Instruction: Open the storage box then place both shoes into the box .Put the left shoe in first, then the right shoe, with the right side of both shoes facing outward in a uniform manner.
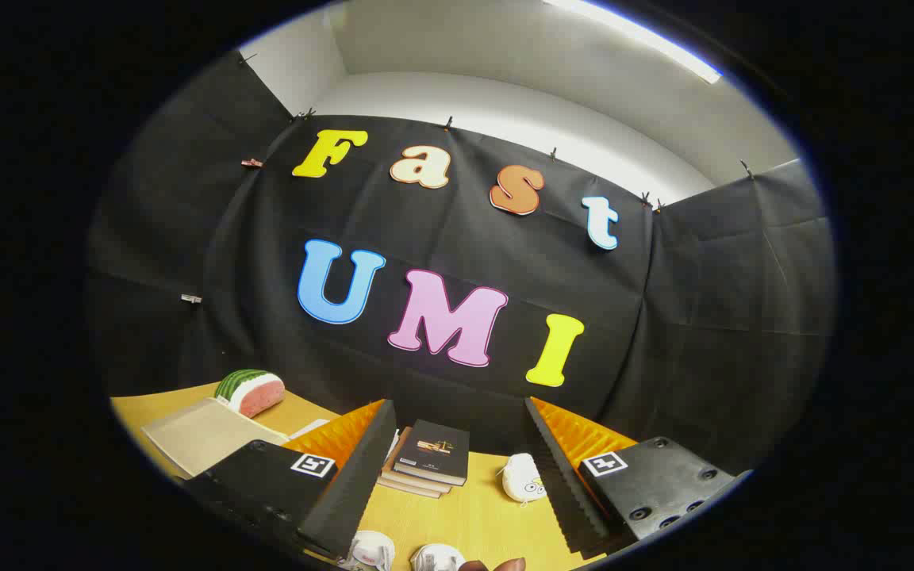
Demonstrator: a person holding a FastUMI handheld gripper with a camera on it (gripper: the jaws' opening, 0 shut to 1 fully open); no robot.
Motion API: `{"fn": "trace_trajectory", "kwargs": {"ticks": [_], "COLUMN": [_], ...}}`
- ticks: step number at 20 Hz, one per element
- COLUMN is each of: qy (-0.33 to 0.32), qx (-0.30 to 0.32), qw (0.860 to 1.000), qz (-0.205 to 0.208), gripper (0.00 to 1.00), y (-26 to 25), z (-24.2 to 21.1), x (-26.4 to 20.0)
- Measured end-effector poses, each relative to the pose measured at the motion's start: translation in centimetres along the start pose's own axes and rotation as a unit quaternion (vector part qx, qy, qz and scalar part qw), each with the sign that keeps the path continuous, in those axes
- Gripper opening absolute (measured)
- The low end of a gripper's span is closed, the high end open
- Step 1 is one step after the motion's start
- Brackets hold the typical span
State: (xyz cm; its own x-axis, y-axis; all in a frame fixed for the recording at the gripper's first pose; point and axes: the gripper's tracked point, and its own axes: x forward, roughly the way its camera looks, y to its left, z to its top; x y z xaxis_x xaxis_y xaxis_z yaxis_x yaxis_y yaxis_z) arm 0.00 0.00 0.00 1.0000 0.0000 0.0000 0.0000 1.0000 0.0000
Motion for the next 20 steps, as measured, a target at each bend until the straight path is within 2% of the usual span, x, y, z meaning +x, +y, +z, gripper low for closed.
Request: {"fn": "trace_trajectory", "kwargs": {"ticks": [16,20], "qy": [0.018,0.061], "qx": [-0.01,0.051], "qw": [1.0,0.993], "qz": [0.016,0.091], "gripper": [0.97,0.97], "y": [1.3,4.9], "z": [-1.1,-3.0], "x": [0.6,0.9]}}
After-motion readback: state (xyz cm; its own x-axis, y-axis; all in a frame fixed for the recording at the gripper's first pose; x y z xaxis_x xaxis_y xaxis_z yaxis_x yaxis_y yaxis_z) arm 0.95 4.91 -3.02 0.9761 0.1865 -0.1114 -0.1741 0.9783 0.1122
